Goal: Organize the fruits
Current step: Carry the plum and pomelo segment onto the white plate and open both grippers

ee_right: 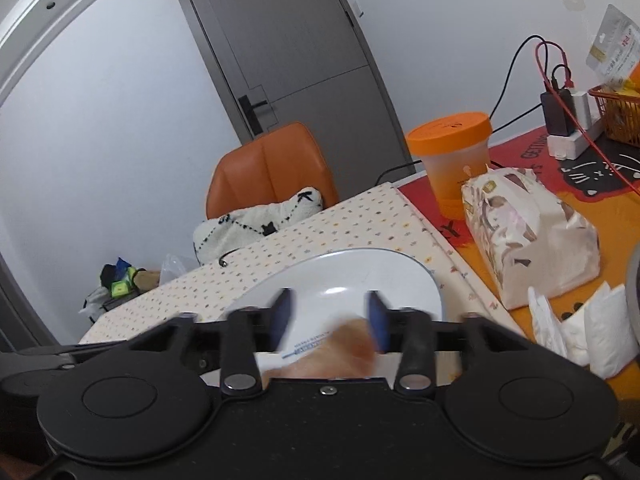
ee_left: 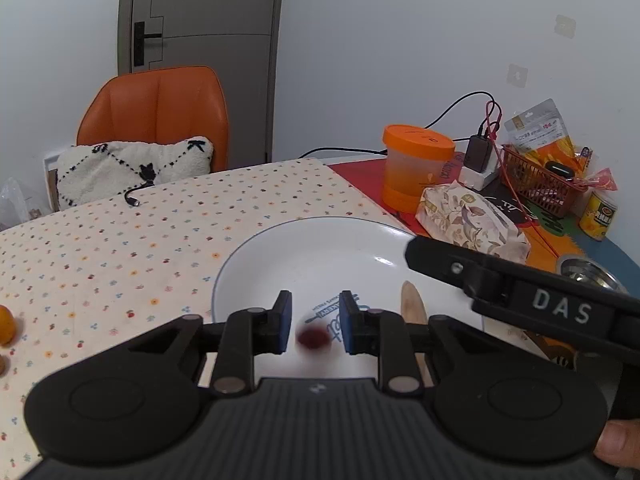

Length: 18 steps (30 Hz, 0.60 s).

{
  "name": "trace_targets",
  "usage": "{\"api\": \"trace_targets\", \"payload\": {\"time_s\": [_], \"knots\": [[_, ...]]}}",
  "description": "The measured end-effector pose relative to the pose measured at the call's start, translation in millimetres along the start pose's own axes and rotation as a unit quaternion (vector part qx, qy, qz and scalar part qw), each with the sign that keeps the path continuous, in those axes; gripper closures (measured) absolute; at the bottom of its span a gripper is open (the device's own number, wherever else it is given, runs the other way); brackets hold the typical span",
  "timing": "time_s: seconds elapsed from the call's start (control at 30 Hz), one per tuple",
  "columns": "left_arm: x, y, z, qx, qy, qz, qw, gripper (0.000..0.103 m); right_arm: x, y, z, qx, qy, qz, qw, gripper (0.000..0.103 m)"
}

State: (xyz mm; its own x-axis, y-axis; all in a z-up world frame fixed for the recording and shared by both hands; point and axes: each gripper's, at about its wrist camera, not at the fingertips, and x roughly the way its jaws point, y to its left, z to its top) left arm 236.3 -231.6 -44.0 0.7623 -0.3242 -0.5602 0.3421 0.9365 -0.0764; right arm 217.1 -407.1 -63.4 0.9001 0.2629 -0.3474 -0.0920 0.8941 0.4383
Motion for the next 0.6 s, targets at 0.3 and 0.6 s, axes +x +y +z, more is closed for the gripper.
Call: {"api": "trace_targets", "payload": {"time_s": [0.3, 0.6], "knots": [[-14.0, 14.6, -6.6, -0.012, 0.008, 0.024, 0.9996, 0.054, -13.7, 1.3, -2.7, 0.006, -0.009, -0.011, 1.000, 0.033], [-44.6, 40.3, -15.2, -0.032, -0.004, 0.043, 0.9985, 0.024, -22.7, 12.5, -16.9, 0.008, 0.002, -0.013, 1.000, 0.024]]}}
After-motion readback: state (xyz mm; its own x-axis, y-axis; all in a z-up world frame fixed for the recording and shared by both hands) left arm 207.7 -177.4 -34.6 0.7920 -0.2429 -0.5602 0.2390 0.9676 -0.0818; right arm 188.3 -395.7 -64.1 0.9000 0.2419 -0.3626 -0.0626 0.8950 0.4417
